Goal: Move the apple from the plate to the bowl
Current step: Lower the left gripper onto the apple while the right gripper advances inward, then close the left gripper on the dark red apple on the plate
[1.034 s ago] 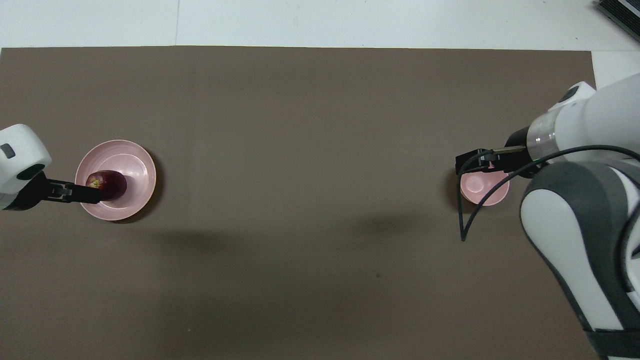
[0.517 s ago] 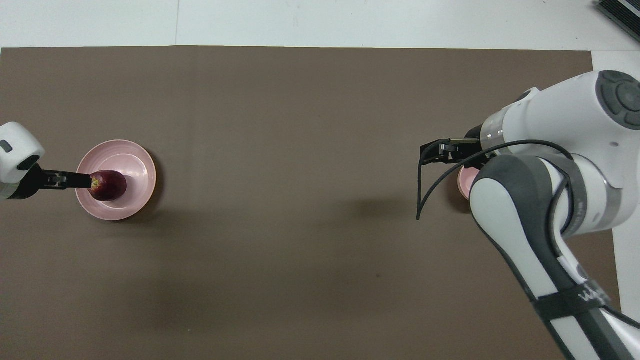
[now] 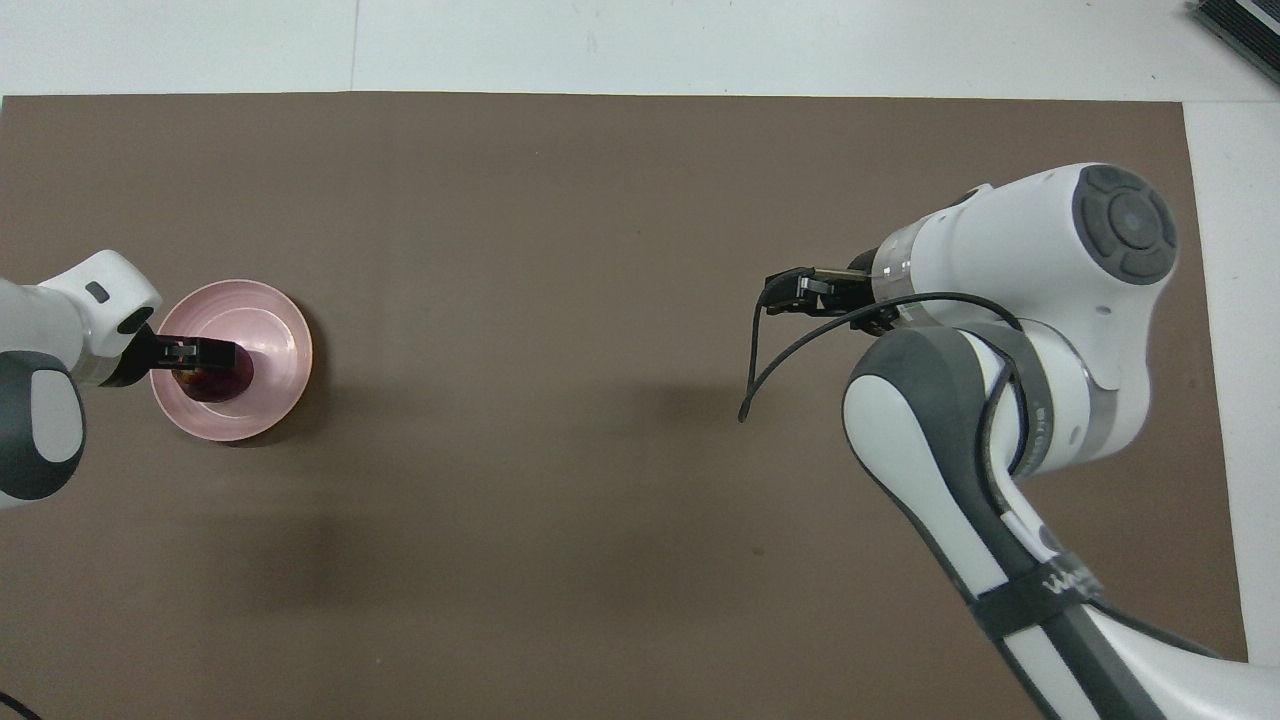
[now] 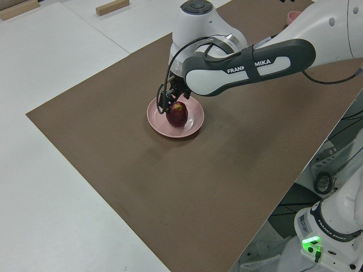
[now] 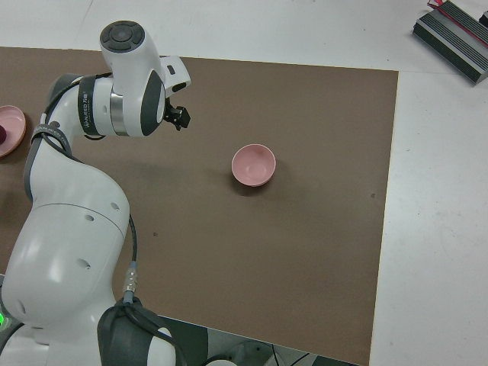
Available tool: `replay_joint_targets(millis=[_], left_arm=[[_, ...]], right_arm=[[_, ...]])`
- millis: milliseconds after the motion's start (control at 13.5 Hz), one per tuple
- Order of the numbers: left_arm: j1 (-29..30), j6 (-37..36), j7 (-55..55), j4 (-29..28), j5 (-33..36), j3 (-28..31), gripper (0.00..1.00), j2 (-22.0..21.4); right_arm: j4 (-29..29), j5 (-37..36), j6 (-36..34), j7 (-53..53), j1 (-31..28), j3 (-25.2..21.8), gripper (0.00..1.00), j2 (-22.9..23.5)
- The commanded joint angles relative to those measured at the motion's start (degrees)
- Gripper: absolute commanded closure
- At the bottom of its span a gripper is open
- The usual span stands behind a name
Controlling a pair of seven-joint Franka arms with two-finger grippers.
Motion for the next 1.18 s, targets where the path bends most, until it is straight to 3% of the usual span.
replay_joint_targets(millis=[0,74,148,222,591,739,812,1108], left_arm=[[-0.1,3.0,1.8,-2.3,-1.0,0.3,0.28,-0.6],[-0.1,2.9,2.5,-2.3,-1.0,0.3,0.67,-0.6],[-0.4,2.9,2.8,-2.3,-1.0,0.3,0.95,-0.6],[-0.5,2.9,2.7,-2.1,-1.0,0.3,1.00,-0.6],[-2.5,1.8,3.7,-1.1,-1.2,0.3,1.00,-0.8],[-2.6,-4.2,3.6,2.0,-1.5,0.1,1.00,-2.1],[-2.6,-7.6,3.8,3.1,-3.9,-0.2,1.00,-2.8],[-7.6,-8.3,3.5,3.2,-18.1,-0.2,1.00,-7.2]], right_arm=[[0.1,4.1,4.2,0.8,2.3,-0.2,0.00,2.5],[0.1,4.3,3.9,0.7,2.4,-0.2,0.00,2.6],[0.1,4.3,3.5,0.7,2.5,-0.2,0.00,2.5],[0.1,4.4,3.4,0.8,3.1,-0.2,0.00,2.5],[0.0,4.6,3.1,1.5,3.6,-0.1,0.00,2.6],[0.1,4.6,3.1,2.6,3.7,-0.1,0.00,2.6],[0.1,7.0,3.2,2.8,3.7,-0.1,0.00,2.6],[0.3,12.7,3.1,4.2,4.1,0.4,0.00,2.6]])
